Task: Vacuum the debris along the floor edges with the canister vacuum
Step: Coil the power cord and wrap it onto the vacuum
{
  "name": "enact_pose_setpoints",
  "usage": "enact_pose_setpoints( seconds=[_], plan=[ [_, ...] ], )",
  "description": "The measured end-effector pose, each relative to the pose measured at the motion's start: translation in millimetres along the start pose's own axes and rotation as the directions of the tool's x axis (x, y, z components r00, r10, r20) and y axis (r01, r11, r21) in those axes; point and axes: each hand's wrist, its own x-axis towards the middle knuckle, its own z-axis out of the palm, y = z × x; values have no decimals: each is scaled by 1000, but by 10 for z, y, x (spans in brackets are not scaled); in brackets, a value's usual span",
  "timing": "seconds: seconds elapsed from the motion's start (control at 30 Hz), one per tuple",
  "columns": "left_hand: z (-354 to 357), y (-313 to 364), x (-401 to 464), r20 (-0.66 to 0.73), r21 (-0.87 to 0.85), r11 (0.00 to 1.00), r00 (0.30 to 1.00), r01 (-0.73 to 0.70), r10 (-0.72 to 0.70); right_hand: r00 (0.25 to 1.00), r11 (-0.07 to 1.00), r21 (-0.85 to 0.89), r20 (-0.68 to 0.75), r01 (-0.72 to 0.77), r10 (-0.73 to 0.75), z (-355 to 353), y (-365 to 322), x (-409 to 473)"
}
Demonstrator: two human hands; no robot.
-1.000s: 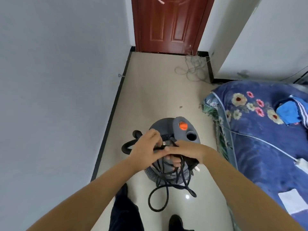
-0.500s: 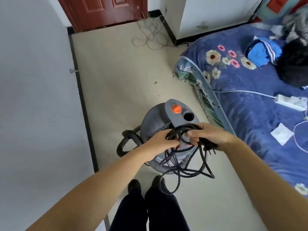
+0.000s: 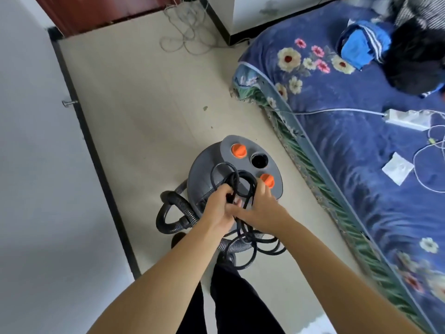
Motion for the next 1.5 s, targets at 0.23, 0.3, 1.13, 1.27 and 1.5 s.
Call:
enact_pose_setpoints(
  seconds=[0.23,0.3,1.13,1.27,1.5],
  plan=[
    [-57,73,122,268,205,960,933,189,-241,985,898,426,168,-109,40,113,194,86],
    [-47,145,164,329,253,959,922,125,-206,994,865,491,52,-106,92,175,182,111],
    [-625,287,1131,312,931,-149,939,-333,-145,885,778,-427,-156,-462,440,956,589,705],
    [-730,447,1235,218,976,79,919,-203,-329,872,771,-420,-130,-479,471,931,684,673],
    [-881,401,1347,286,908,-241,928,-342,-238,862,745,-457,-116,-487,493,883,731,648]
  ],
)
